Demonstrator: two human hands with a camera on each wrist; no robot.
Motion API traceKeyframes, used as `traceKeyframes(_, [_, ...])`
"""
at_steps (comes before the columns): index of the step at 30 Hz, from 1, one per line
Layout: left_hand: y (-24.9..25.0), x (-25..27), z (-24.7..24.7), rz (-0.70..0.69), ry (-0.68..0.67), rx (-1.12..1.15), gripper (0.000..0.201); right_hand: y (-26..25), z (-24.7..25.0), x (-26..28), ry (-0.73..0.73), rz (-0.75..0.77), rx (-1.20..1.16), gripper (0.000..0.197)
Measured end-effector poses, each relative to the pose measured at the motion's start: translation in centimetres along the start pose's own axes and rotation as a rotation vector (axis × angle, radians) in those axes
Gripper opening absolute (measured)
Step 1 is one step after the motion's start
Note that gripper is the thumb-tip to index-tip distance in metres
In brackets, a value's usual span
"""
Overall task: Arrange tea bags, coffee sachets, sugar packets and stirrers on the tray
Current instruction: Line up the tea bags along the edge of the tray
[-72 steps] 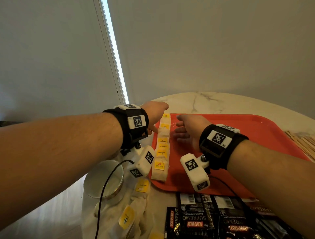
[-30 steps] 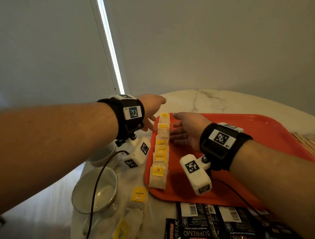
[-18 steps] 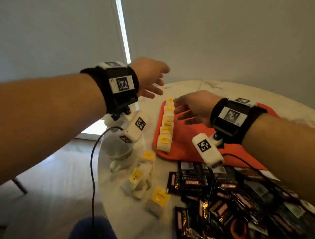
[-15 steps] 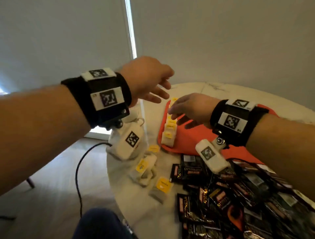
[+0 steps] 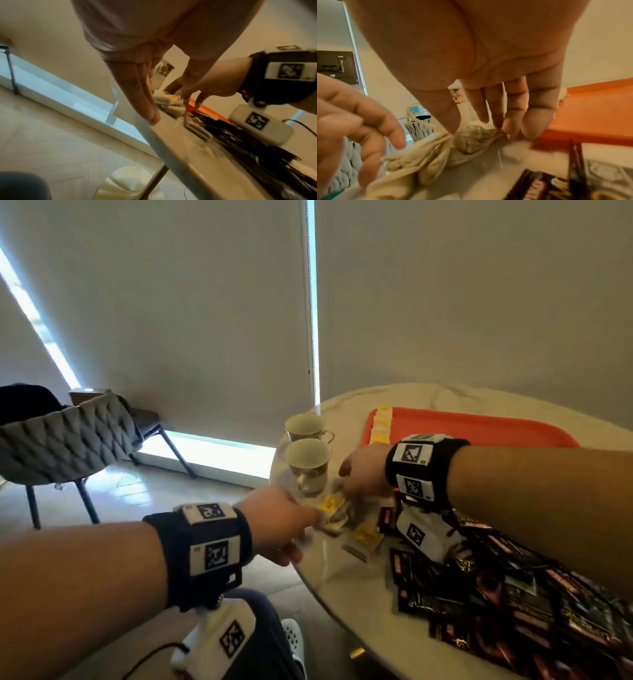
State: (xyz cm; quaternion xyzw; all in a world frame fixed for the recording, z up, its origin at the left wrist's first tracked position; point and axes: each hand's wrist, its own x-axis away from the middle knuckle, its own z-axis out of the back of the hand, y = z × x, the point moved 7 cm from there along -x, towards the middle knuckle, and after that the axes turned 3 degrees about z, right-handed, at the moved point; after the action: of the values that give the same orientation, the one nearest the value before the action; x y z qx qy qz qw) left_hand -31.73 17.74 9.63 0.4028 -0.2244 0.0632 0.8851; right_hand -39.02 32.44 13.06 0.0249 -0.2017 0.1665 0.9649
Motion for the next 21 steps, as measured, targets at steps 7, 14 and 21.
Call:
traceKeyframes(7, [1.4,-1.1,-1.9,0.006,-0.042,0.006,0.044,0.7,-0.7,0.1,-0.06,-0.021,-0.157,0.041])
traceKeyframes(14, [2.1,-1.5,-2.5,-0.056,0.052,-0.264,0.044,0.5,-1.3,0.8,-0.115,0.064,-0.143,0.054])
traceKeyframes(21, [3.0,-1.7,-3.0,-0.092,0.12,-0.383,0.027,-0.5,-1.7,0.3,-0.006,0.234,0.171,0.043])
